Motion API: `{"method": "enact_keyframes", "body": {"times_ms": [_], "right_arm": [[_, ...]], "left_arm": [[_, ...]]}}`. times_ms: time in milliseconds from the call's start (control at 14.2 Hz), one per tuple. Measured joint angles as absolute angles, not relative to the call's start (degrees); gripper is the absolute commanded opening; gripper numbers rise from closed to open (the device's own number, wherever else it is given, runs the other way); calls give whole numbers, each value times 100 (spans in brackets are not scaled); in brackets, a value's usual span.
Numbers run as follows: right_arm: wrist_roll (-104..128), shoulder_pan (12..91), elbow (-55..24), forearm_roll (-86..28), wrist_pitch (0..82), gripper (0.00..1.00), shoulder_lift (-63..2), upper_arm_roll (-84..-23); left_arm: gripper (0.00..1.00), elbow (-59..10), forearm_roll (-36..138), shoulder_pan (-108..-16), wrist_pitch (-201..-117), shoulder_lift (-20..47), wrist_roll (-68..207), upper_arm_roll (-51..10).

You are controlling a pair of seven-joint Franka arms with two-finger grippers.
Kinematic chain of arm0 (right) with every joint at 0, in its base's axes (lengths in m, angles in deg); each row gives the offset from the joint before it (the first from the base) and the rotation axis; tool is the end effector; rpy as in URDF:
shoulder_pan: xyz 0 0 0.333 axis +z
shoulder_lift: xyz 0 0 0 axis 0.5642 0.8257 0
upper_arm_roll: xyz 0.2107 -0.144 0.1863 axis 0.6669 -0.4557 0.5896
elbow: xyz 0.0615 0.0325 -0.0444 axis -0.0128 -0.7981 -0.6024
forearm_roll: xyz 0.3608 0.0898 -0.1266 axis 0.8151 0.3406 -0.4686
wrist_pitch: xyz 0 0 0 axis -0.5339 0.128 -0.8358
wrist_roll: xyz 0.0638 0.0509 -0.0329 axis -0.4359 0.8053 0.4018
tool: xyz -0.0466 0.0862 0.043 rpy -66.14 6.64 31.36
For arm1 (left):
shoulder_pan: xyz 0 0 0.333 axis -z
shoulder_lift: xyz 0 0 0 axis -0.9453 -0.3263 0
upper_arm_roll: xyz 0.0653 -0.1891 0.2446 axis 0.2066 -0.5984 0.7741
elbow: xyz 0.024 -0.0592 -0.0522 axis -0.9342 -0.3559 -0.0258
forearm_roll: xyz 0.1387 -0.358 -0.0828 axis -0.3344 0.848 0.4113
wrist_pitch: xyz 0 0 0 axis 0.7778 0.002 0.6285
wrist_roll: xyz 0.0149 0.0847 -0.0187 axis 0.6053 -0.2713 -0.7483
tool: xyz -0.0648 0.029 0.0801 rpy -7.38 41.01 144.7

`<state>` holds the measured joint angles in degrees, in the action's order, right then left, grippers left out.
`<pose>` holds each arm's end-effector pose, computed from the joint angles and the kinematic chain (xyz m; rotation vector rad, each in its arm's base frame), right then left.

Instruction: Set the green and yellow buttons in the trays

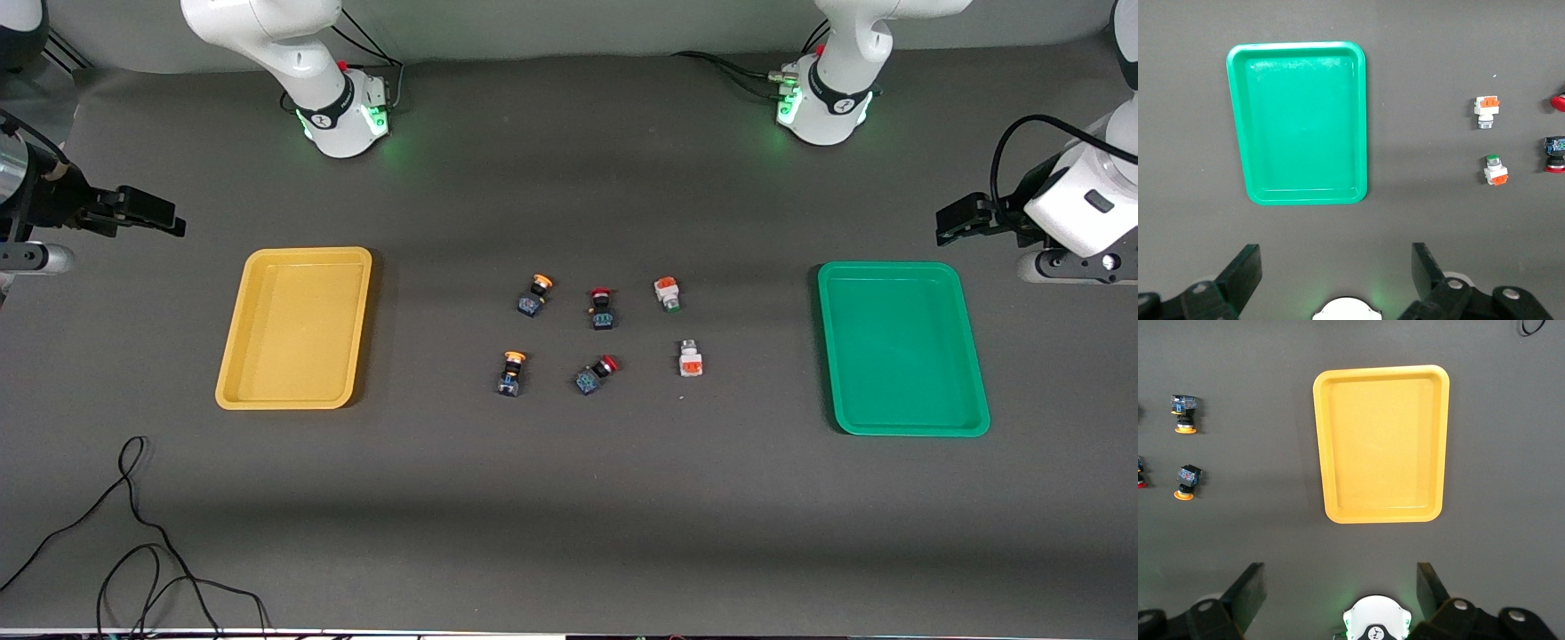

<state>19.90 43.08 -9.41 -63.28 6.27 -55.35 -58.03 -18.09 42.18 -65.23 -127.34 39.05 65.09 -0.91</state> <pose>0.5268 -0.0054 0.6018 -3.0788 0.1047 0.2946 0.5421 -0.0412 0.5899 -3.1285 0.0587 0.2261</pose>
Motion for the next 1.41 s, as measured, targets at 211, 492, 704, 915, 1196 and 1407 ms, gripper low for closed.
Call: {"method": "enact_keyframes", "body": {"times_ms": [211, 492, 704, 915, 1196, 1407], "right_arm": [[1990, 4308, -935, -6328, 627, 100, -5518, -5803], [1988, 4316, -921, -6328, 625, 100, -5518, -5785], [2016, 4539, -923, -6327, 622, 100, -5517, -5770], [2316, 4969, -951, -6233, 631, 100, -5470, -5756], [2929, 5215, -958, -5553, 842, 100, -5154, -5749], [3474, 5735, -1077, -5462, 1357, 100, -4875, -5750]], "left_arm": [[100, -1809, 4218, -6512, -12734, 3883, 6509, -92], [100, -1809, 4218, -6509, -12739, 3846, 6509, -92], [100, -1807, 4217, -6509, -12806, 3845, 6509, -90], [100, -1807, 4217, -6509, -12829, 3845, 6512, -89], [100, -1807, 4217, -6509, -12830, 3845, 6526, -89], [100, -1804, 4219, -6506, -12847, 3845, 6524, -91]]}}
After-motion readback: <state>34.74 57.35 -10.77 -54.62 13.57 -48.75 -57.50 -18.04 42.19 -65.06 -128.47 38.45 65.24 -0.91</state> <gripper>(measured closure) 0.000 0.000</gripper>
